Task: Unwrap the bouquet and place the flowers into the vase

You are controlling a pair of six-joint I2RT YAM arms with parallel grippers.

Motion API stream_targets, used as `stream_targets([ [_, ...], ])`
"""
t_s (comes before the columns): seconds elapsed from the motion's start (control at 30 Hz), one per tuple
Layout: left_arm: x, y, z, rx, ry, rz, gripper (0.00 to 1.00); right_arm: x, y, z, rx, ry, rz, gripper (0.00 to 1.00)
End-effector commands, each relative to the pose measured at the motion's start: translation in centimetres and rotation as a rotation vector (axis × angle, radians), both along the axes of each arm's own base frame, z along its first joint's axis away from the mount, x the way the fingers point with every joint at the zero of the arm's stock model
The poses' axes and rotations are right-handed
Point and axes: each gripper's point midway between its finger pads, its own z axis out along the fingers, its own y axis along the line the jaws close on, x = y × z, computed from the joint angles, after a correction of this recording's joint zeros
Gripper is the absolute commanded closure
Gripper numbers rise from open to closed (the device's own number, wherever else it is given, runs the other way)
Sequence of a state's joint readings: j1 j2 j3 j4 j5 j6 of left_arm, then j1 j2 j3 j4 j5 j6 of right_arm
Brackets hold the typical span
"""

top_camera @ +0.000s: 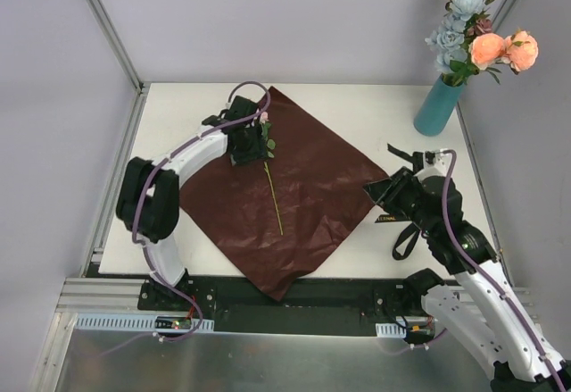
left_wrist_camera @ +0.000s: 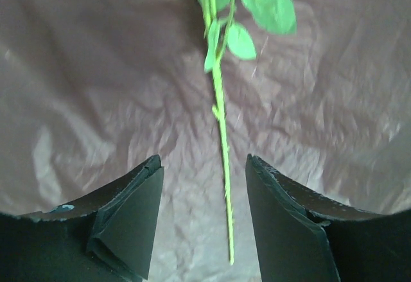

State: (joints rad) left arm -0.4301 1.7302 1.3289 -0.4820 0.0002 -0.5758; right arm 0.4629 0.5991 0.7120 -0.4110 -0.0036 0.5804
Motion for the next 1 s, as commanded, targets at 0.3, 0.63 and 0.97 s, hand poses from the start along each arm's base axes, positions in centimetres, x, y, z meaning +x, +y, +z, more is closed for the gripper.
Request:
stream_targets([
  [0.3,6.8,-2.9,-3.5,-0.011,0.017,0.026,0.51,-0.7,-2.1,-0.1,-0.041,-0.024,-0.075,0.67],
  [0.63,6.4,-2.0,-6.9,0.044,0.074,0.044,0.60,-0.4,-2.3,-0.1,-0.038,-0.030,-0.100,0.67],
  [0.97,5.8,-2.6,-8.2,0.029,0.112,-0.001,0.84,-0.5,-2.2,0.9,-0.018,-0.046,-0.097,0.67],
])
